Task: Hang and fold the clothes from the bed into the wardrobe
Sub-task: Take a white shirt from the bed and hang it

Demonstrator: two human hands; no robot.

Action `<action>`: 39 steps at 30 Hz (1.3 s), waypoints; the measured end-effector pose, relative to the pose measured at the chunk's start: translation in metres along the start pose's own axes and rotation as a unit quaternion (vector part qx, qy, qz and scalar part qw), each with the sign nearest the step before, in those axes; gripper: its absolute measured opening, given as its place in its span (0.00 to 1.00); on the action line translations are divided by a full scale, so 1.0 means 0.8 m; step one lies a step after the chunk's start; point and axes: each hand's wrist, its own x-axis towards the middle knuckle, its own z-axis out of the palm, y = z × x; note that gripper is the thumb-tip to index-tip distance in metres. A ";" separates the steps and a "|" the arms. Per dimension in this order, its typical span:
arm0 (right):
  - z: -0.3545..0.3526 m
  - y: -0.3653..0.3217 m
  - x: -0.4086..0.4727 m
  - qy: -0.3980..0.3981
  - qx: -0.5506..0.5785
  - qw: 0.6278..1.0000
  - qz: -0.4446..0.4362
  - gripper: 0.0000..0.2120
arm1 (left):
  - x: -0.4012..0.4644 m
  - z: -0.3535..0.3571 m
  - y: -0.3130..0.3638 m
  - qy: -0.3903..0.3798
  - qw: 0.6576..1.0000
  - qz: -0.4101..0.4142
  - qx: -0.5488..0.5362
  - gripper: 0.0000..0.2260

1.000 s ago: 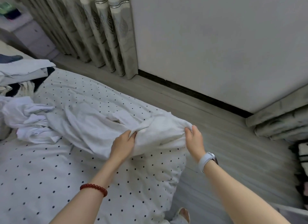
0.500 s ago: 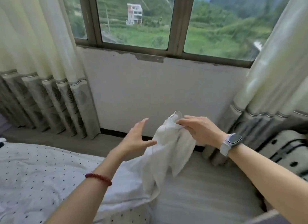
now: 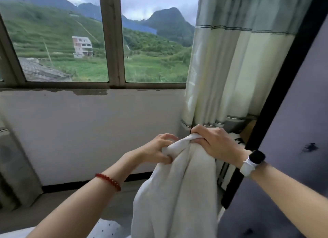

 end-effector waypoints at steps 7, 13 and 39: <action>-0.037 0.047 -0.071 0.057 -0.102 0.982 0.150 0.09 | 0.044 0.023 0.044 0.100 0.990 0.067 0.077 0.14; -0.042 0.043 -0.073 0.086 -0.319 0.933 0.146 0.12 | 0.041 0.054 0.071 -0.020 0.995 0.056 0.081 0.11; -0.056 -0.023 -0.143 0.162 0.372 0.766 0.499 0.10 | 0.108 0.106 0.094 -0.089 0.920 0.035 -0.381 0.08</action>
